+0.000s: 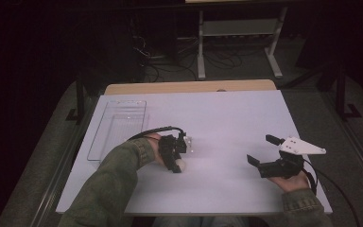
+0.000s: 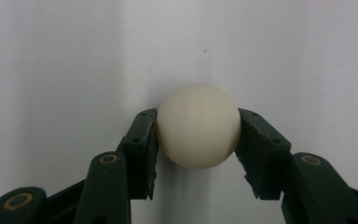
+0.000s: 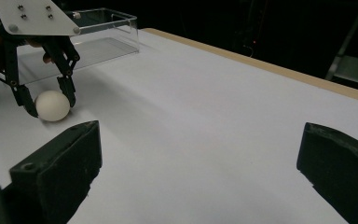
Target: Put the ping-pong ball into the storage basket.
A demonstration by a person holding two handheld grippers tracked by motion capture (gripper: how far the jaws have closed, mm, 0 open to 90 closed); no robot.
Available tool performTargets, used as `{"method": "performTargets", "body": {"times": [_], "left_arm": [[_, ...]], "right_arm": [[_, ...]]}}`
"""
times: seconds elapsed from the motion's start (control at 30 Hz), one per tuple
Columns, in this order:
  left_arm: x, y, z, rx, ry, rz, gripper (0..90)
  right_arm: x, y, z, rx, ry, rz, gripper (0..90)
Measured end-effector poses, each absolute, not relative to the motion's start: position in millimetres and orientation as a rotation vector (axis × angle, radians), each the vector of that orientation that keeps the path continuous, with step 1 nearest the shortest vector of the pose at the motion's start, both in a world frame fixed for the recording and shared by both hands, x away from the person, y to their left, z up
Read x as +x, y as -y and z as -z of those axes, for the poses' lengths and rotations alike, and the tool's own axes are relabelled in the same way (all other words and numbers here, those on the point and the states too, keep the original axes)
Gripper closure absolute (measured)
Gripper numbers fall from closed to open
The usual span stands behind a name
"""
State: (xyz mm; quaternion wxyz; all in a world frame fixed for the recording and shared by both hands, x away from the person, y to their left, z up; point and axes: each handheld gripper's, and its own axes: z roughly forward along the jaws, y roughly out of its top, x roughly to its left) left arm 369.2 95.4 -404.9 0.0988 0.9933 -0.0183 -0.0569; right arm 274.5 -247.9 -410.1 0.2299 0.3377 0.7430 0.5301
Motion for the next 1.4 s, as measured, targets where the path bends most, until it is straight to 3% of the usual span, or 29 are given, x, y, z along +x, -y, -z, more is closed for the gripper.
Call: {"method": "performTargets", "body": {"times": [1.4], "left_arm": [[371.3,-107.9,353.2,3.001,0.045,0.165,50.6]], "right_arm": [[274.6,247.5,410.4,0.929,-2.046,-1.458,0.0]]}}
